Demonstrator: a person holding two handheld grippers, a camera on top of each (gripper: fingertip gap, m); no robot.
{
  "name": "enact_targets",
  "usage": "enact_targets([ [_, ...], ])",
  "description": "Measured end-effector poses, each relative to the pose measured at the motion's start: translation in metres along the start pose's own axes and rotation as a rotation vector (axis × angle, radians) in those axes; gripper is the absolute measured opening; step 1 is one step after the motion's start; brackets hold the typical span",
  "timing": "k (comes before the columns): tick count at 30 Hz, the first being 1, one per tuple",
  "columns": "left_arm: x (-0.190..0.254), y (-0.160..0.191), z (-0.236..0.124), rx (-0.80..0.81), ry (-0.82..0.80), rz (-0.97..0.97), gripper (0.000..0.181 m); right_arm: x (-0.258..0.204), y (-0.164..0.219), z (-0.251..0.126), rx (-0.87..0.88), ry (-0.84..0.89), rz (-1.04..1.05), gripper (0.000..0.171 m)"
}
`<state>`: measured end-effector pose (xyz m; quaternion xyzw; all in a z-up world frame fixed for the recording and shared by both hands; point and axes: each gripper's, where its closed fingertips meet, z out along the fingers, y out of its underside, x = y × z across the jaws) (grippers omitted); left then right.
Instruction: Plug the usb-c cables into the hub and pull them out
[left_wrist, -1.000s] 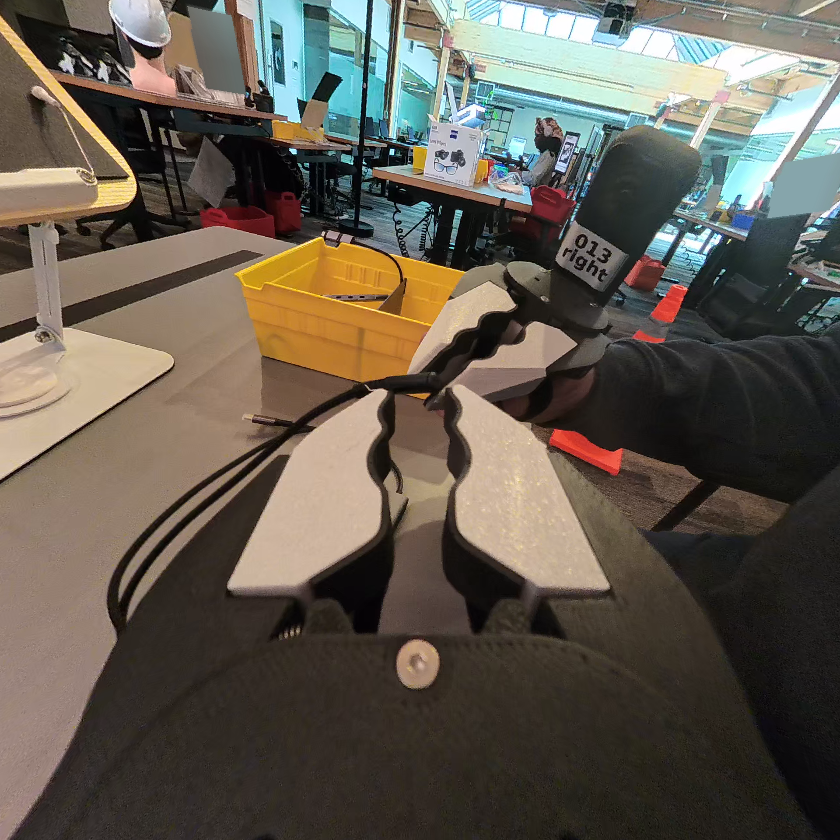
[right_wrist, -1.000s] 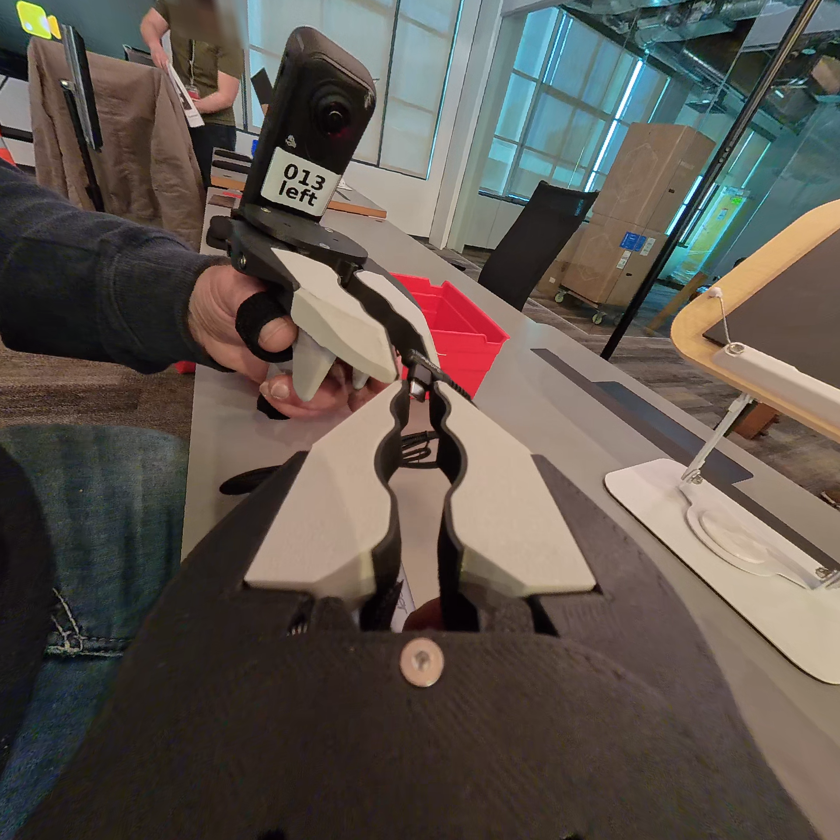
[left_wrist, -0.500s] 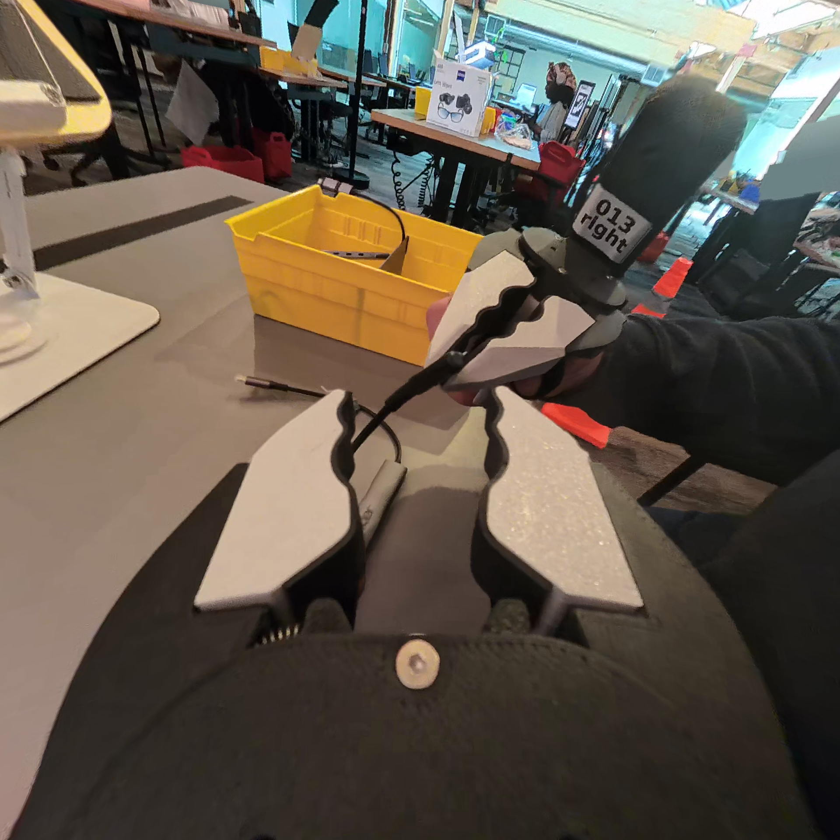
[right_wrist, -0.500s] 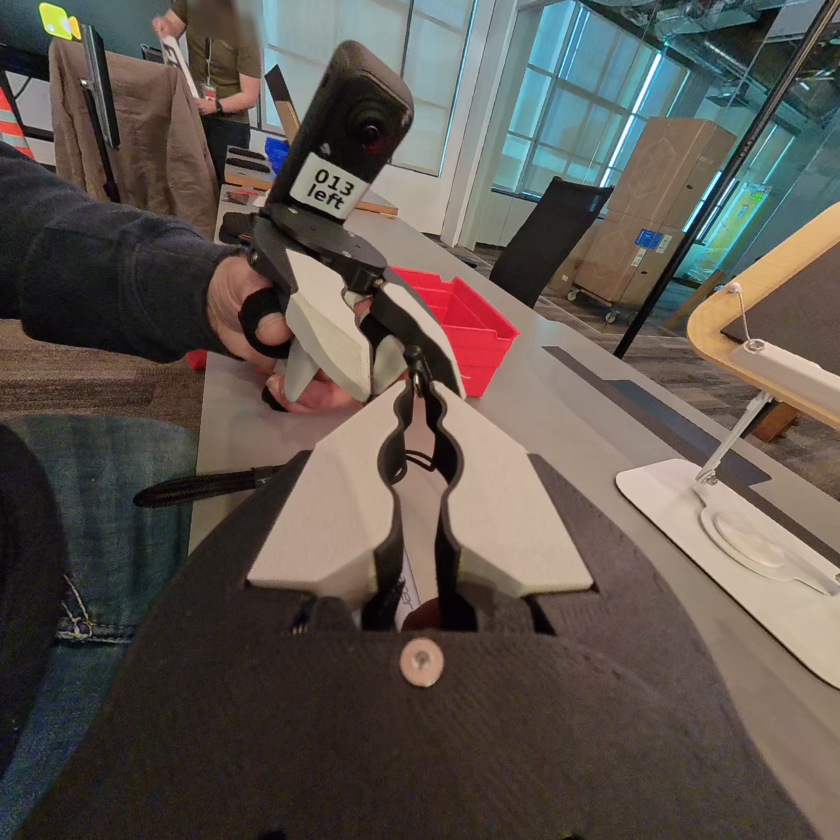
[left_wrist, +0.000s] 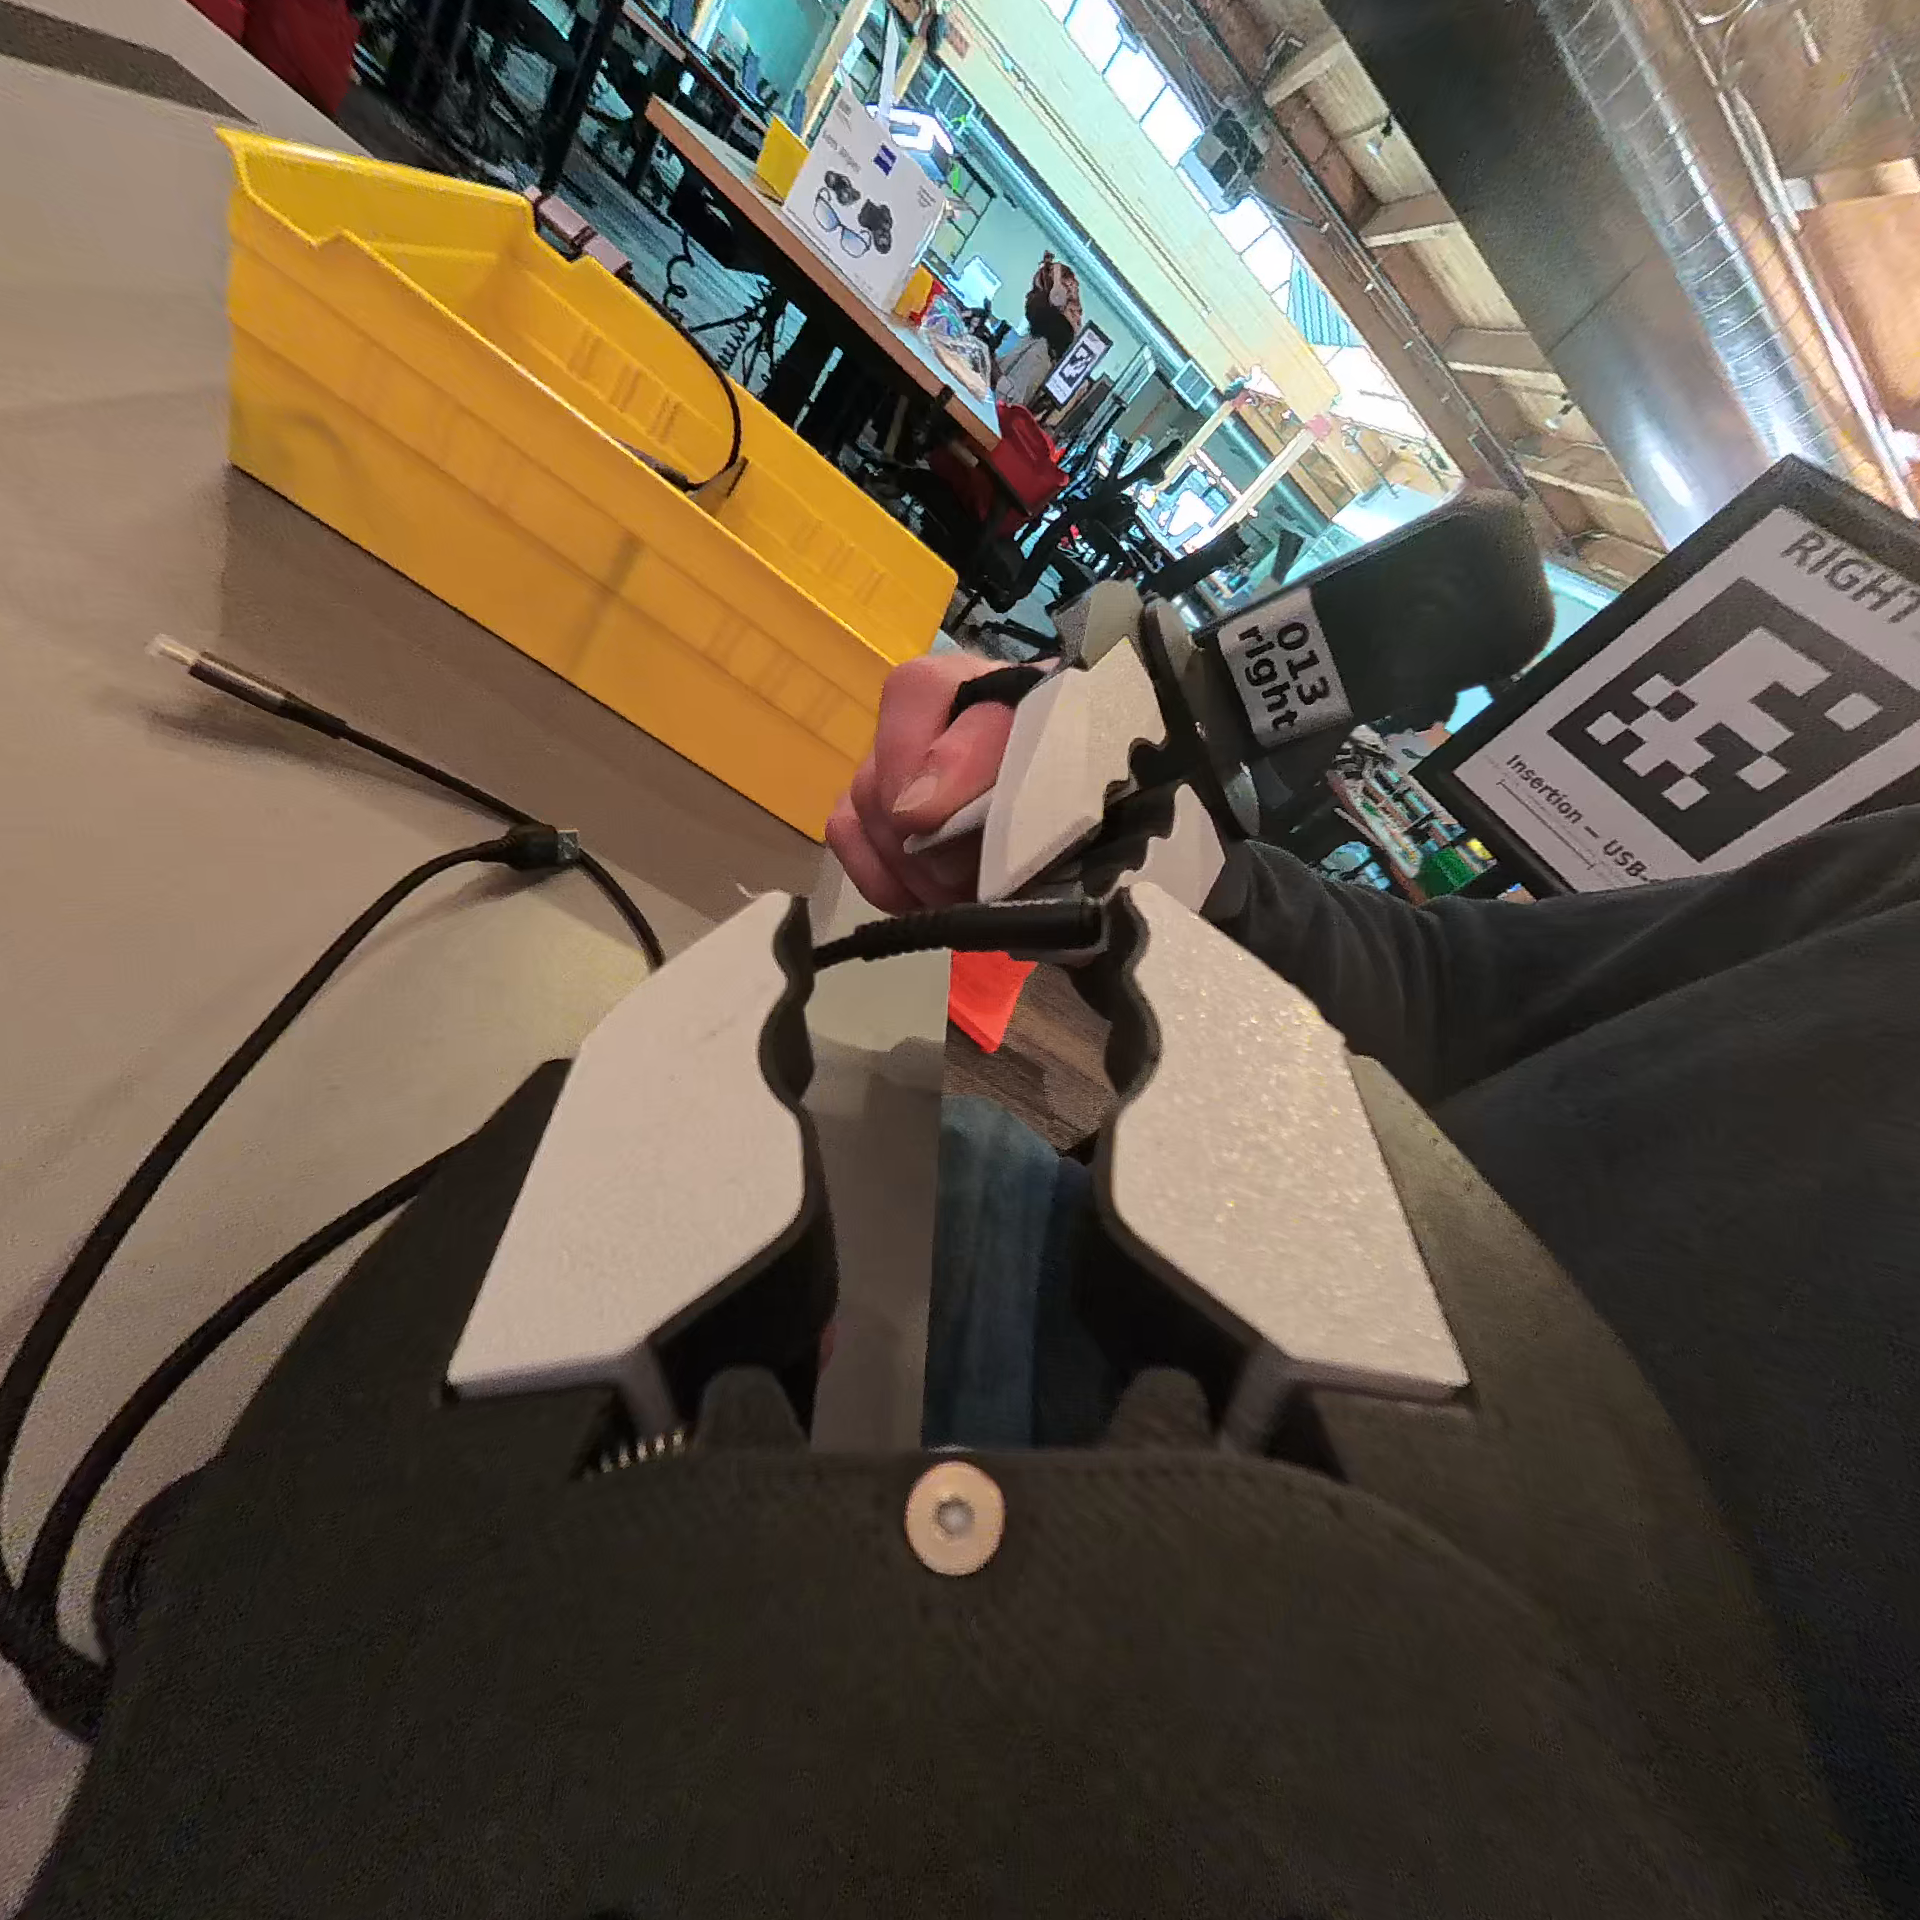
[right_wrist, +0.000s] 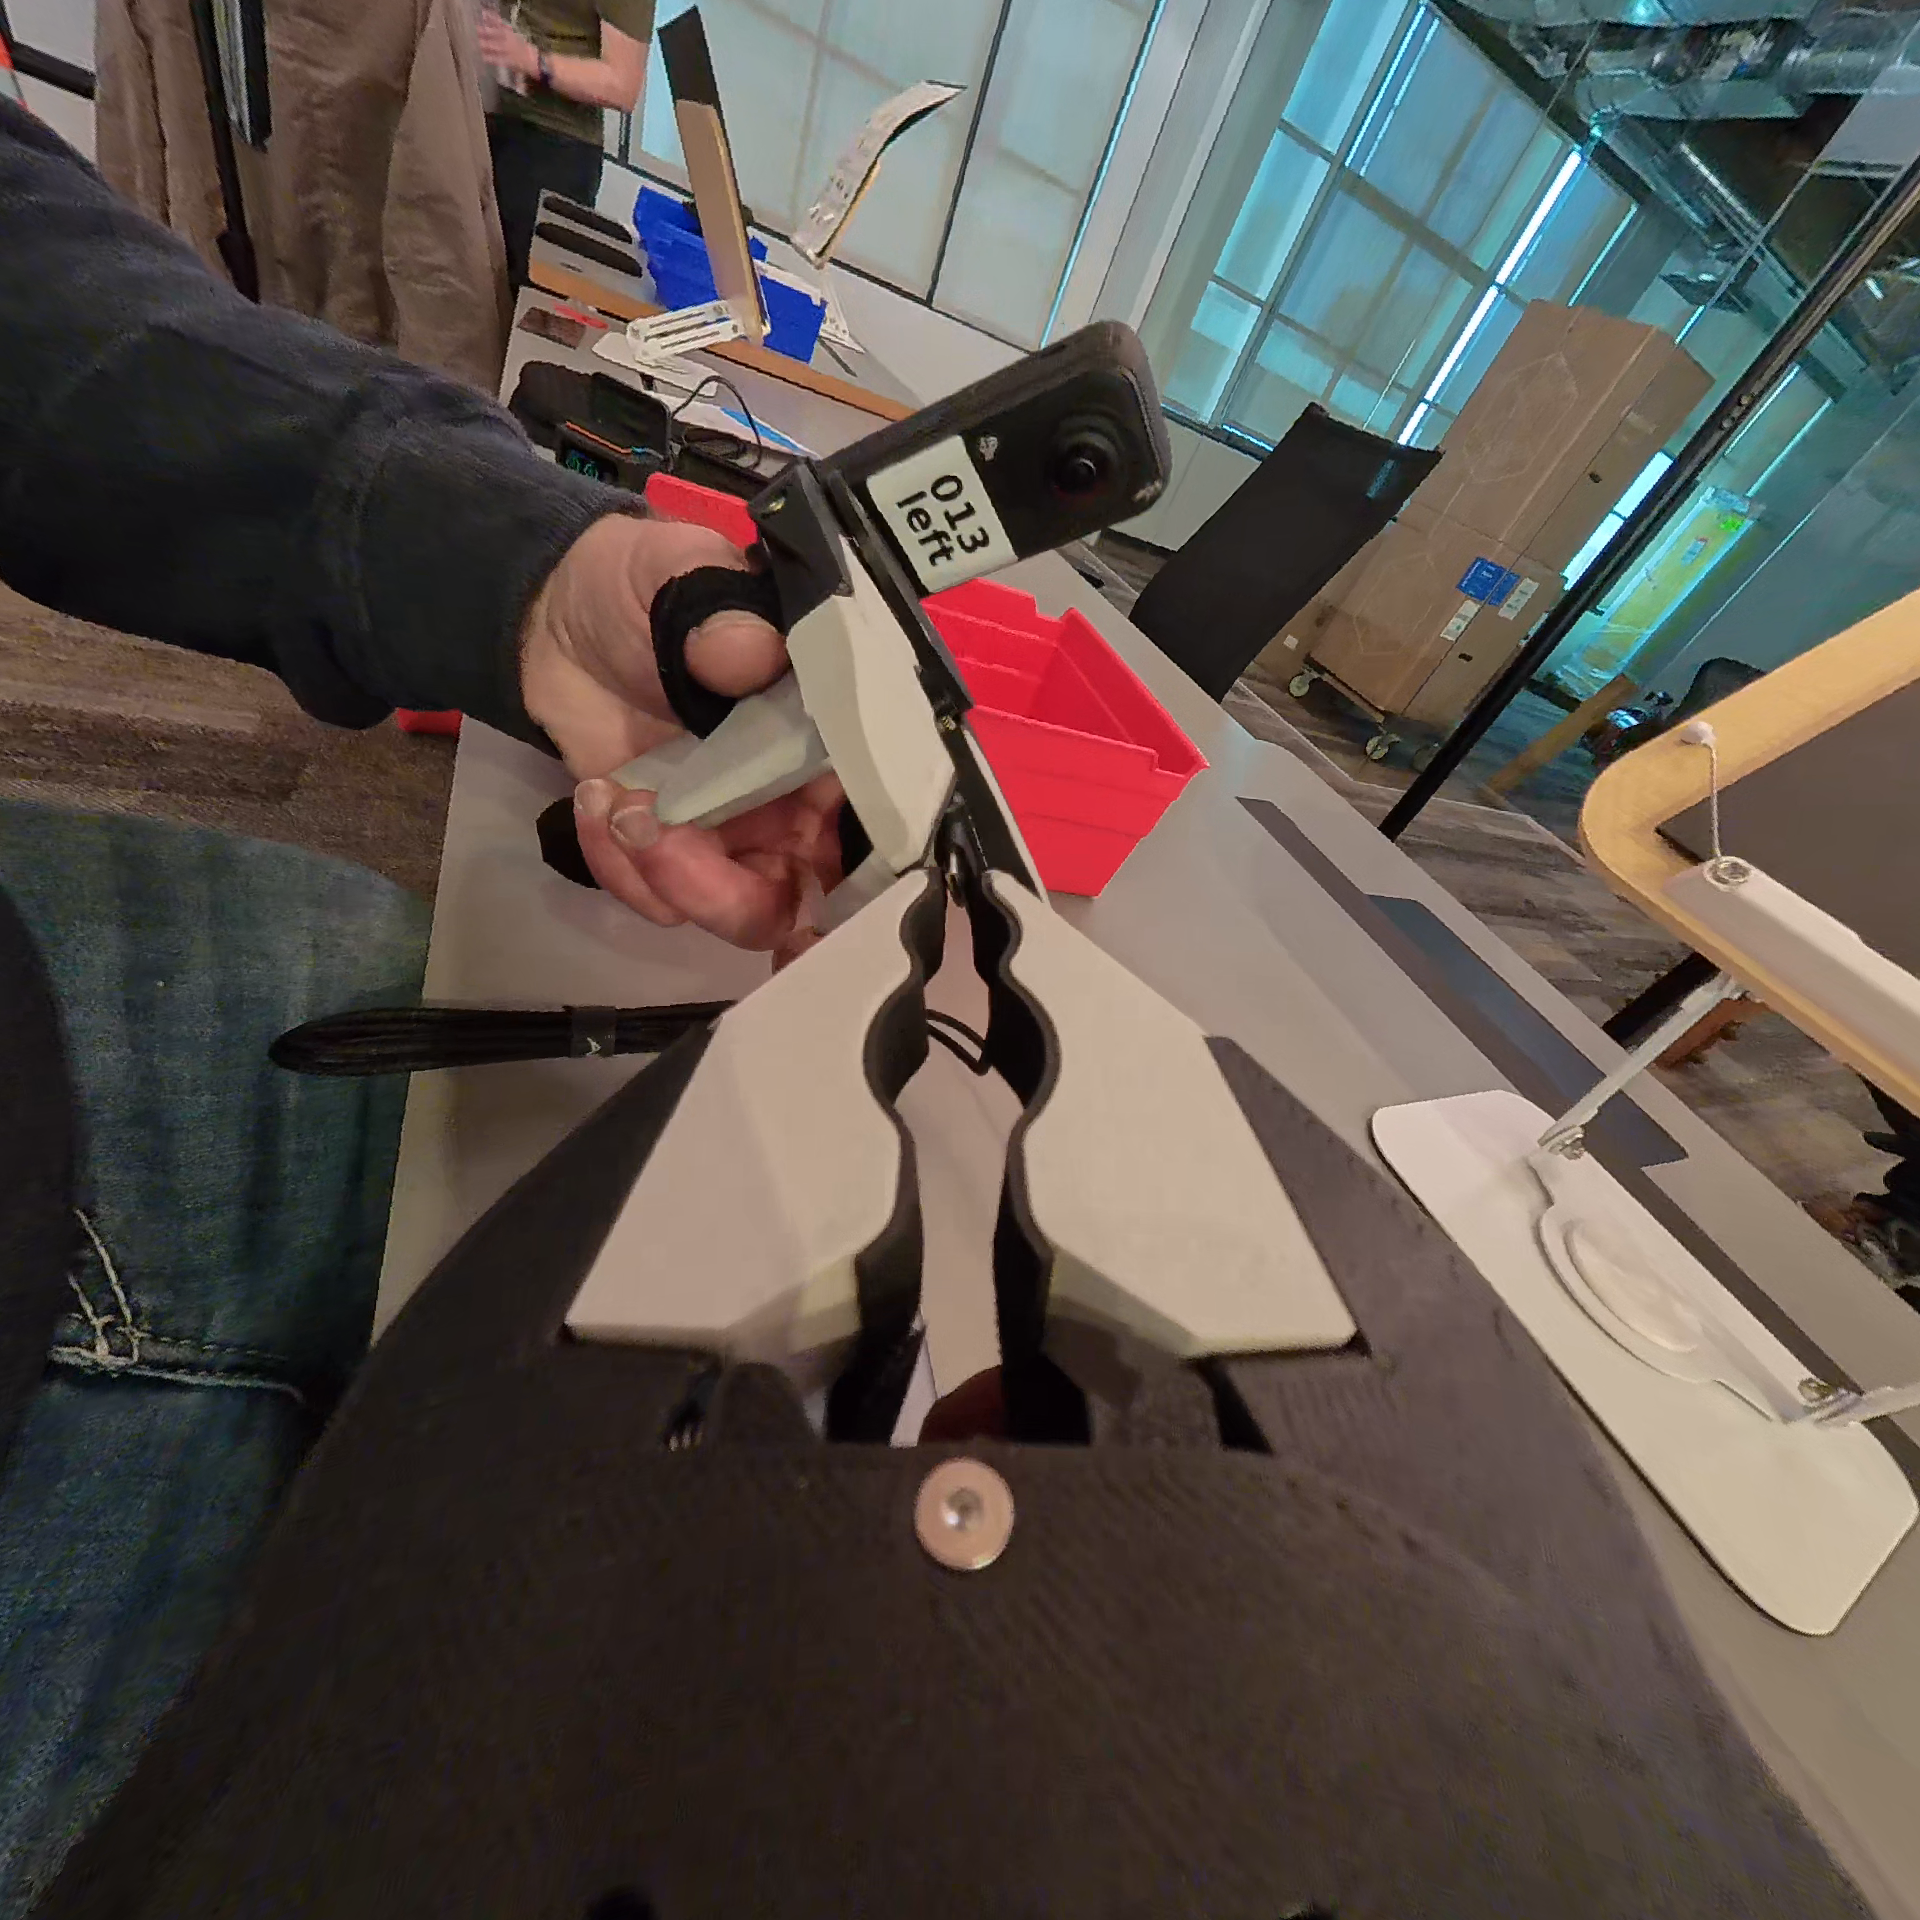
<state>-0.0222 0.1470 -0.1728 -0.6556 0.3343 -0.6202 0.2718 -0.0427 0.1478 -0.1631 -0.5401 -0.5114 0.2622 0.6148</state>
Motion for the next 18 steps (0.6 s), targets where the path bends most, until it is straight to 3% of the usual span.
enact_targets([
  [16,0.0014,0.0027,-0.0013,0.006,0.073,-0.058,0.043,0.0002,0.0023,-0.0005,-0.012,0.011,-0.039,0.001],
  [18,0.0009,-0.0011,-0.0037,0.022,0.081,-0.074,0.05,0.0012,-0.0011,-0.0017,0.005,0.01,-0.025,0.001],
])
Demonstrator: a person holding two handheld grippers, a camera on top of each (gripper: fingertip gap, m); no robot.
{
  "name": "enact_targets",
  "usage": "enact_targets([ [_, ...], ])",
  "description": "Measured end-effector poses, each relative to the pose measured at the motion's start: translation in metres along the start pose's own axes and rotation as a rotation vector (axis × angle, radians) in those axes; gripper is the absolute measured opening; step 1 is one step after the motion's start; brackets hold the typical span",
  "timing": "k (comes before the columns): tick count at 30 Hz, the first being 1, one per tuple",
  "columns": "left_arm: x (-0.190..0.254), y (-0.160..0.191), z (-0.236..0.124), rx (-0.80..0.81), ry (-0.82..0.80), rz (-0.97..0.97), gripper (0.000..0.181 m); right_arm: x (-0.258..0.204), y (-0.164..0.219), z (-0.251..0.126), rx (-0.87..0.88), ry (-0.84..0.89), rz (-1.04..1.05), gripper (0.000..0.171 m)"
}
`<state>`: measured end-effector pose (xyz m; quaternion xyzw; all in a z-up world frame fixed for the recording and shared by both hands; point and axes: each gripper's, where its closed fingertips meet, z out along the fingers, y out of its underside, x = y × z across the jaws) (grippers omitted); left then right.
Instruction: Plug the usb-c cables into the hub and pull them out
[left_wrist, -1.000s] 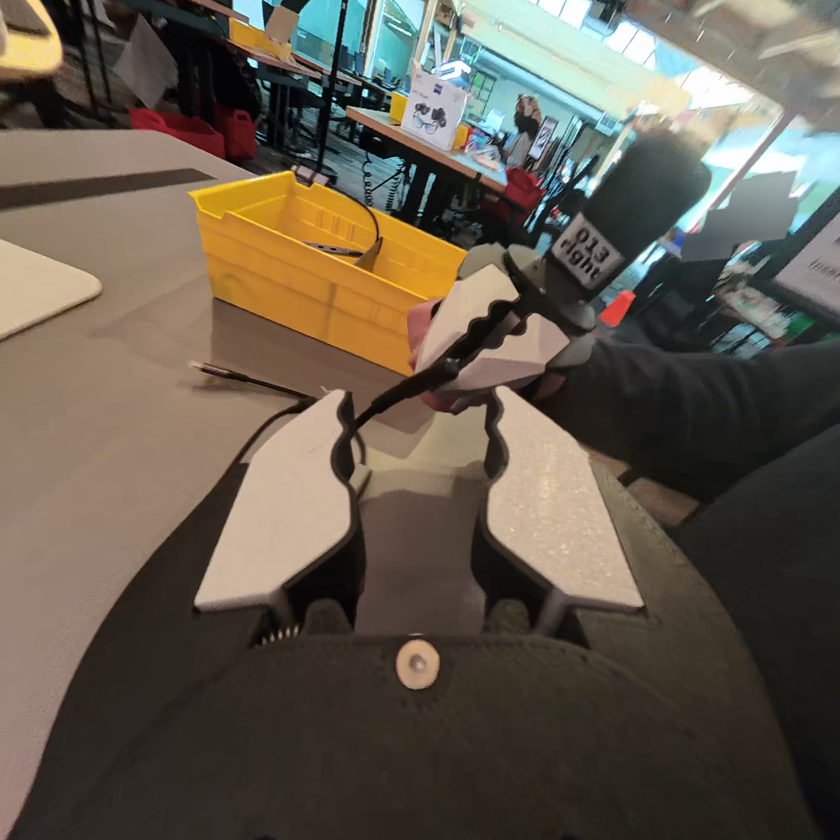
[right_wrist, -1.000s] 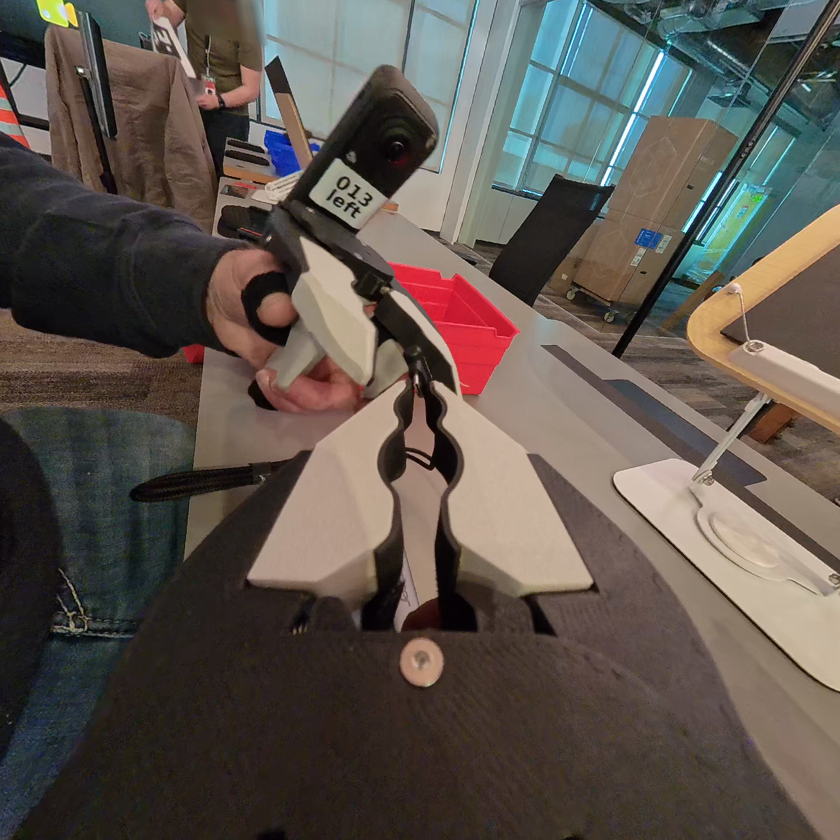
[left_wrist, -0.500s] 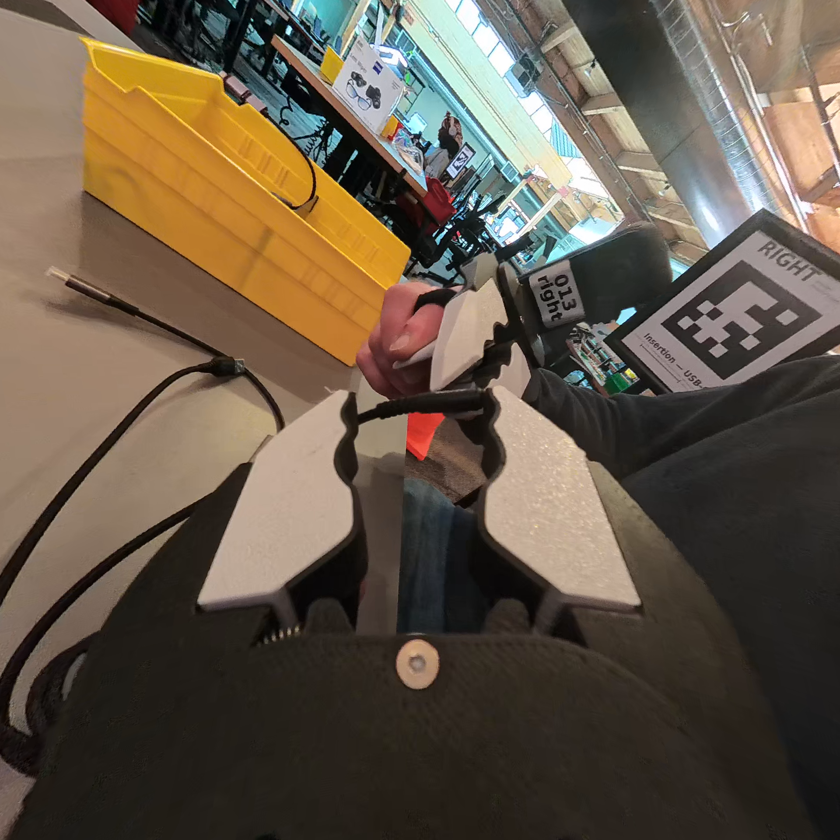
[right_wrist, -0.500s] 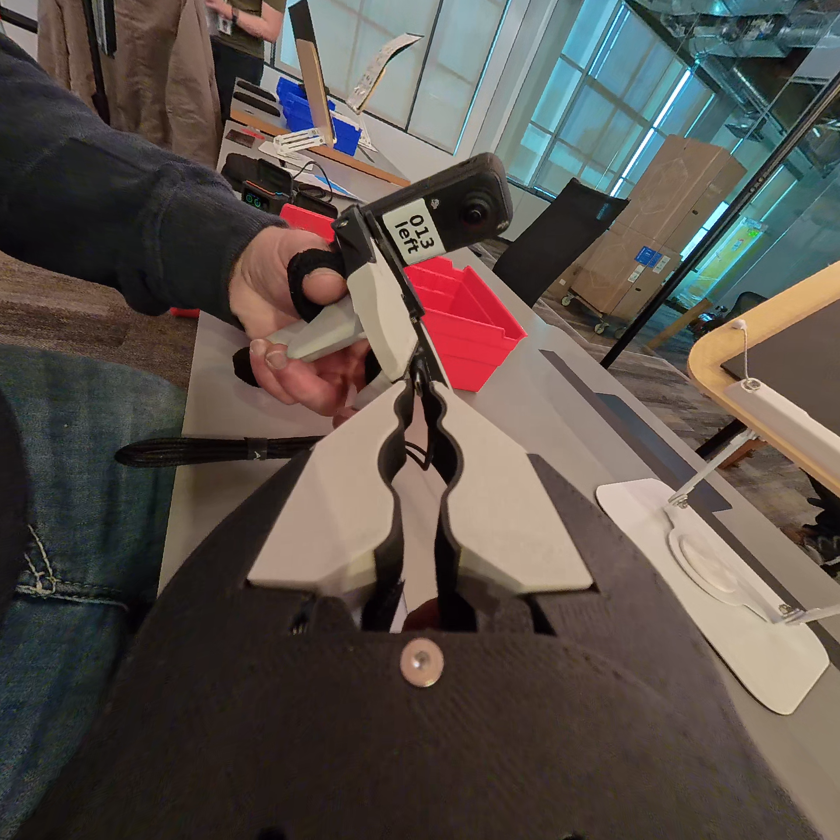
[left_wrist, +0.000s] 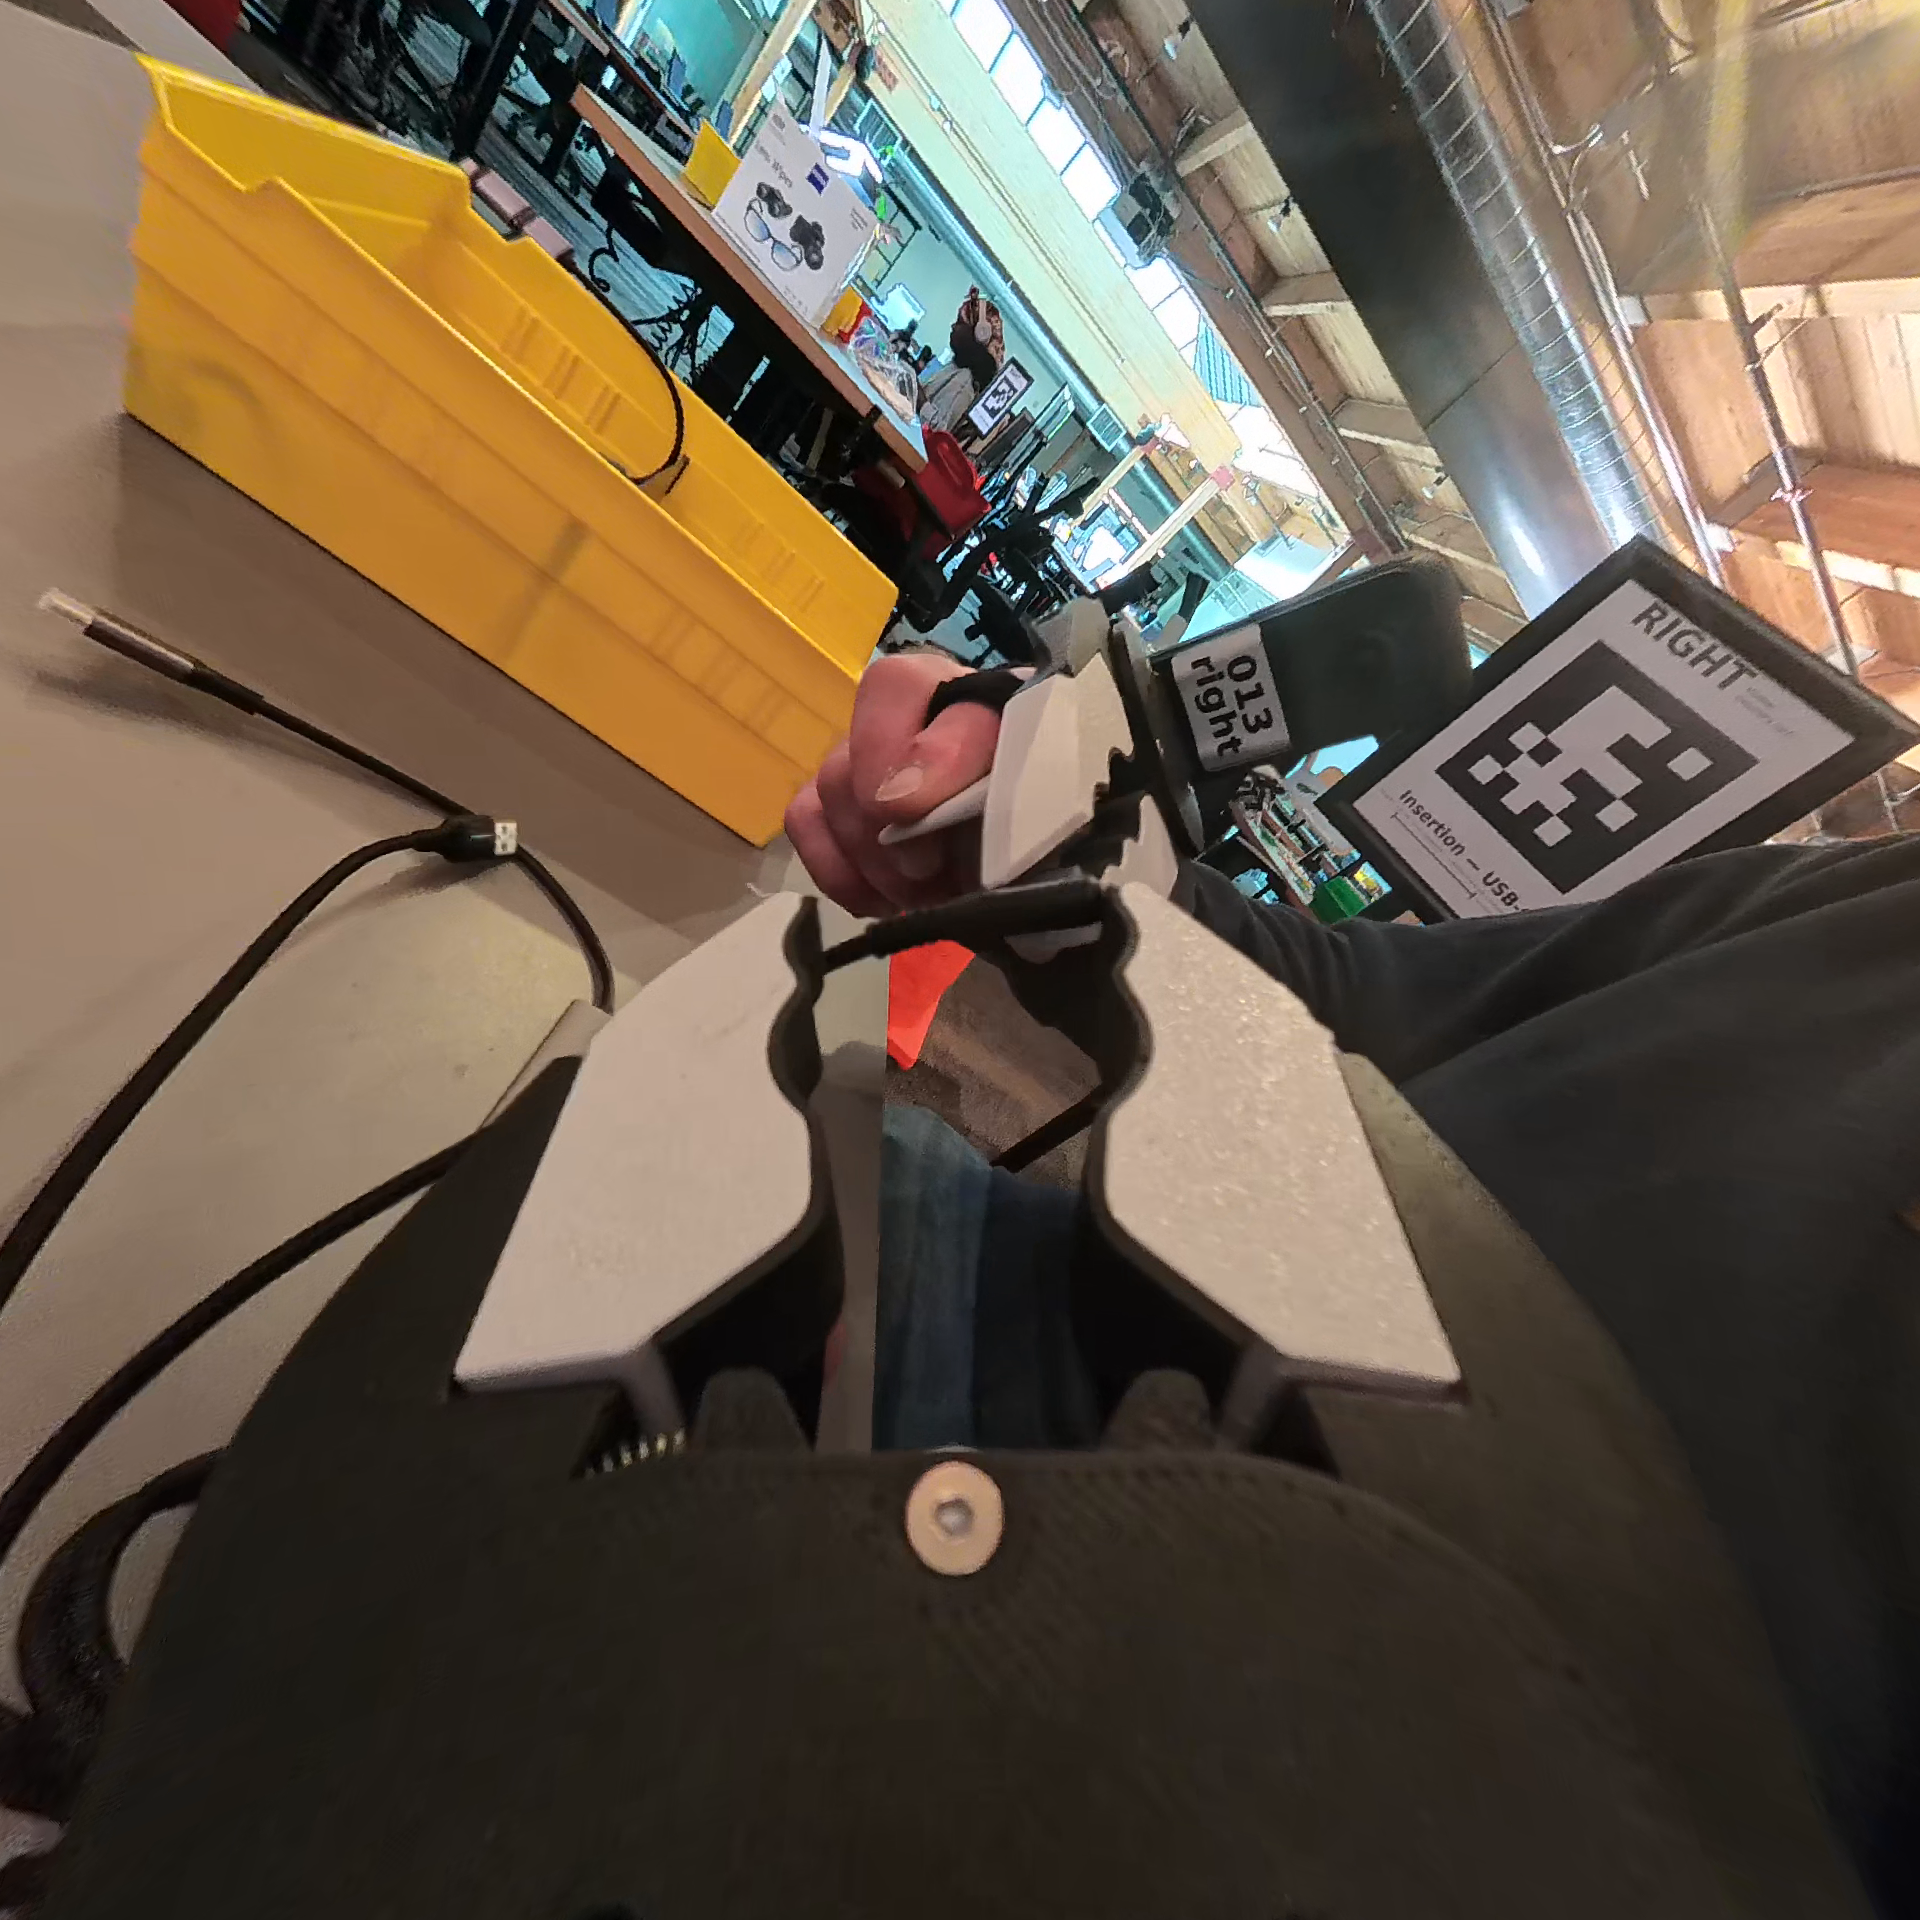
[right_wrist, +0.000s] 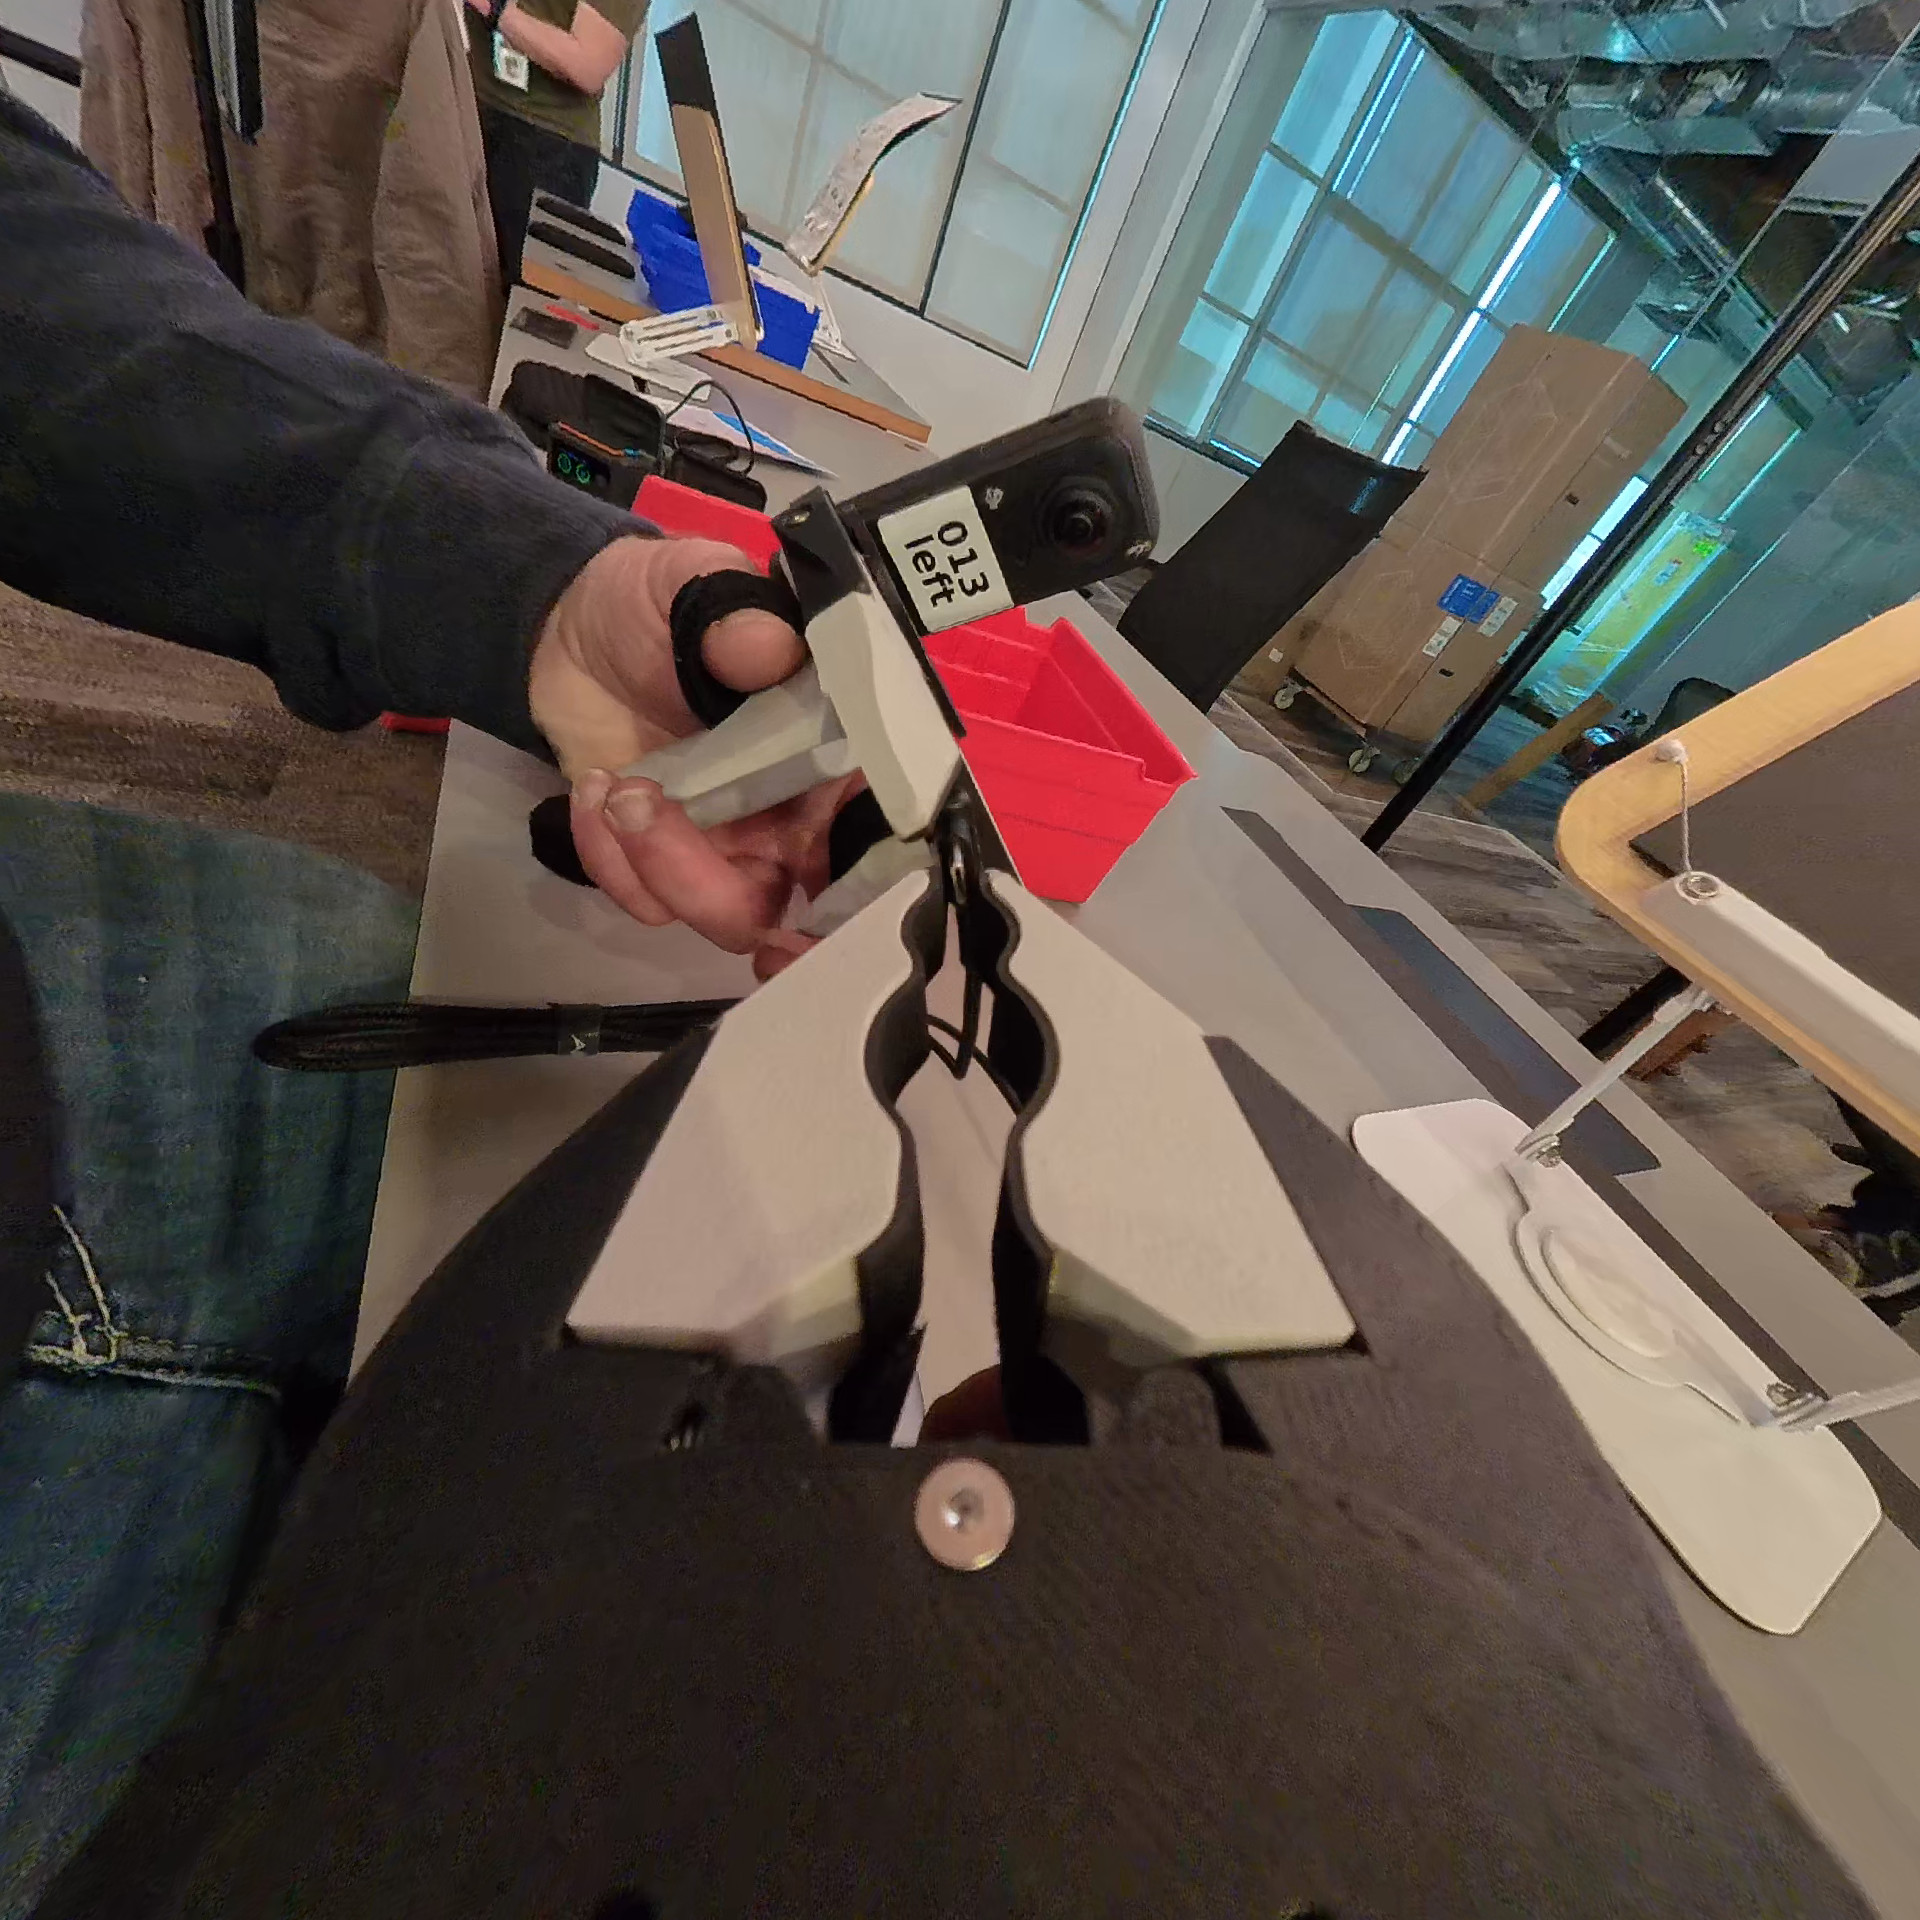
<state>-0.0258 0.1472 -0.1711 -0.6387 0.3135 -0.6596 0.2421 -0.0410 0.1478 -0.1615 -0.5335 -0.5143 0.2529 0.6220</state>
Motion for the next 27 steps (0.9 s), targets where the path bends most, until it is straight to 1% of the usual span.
enact_targets([
  [5,-0.002,-0.002,0.0,0.003,0.046,-0.024,0.057,0.002,-0.002,-0.001,0.021,0.0,0.027,0.001],
  [11,-0.002,0.008,0.005,-0.027,0.086,-0.031,0.053,0.006,-0.004,-0.001,0.043,0.019,0.058,0.0],
  [16,0.0,0.012,0.006,-0.053,0.103,-0.047,0.056,0.011,-0.001,-0.001,0.028,0.051,0.029,0.0],
  [20,-0.004,0.015,0.007,-0.07,0.089,-0.056,0.053,0.013,0.004,0.0,0.001,0.075,-0.004,0.0],
  [23,-0.003,0.015,0.007,-0.069,0.104,-0.061,0.047,0.016,0.005,0.0,-0.016,0.108,-0.042,0.0],
  [25,0.002,0.017,0.009,-0.08,0.123,-0.062,0.047,0.017,0.007,0.0,-0.042,0.122,-0.095,0.0],
  [27,0.002,0.017,0.01,-0.073,0.126,-0.064,0.049,0.016,0.008,0.0,-0.05,0.119,-0.103,0.0],
])
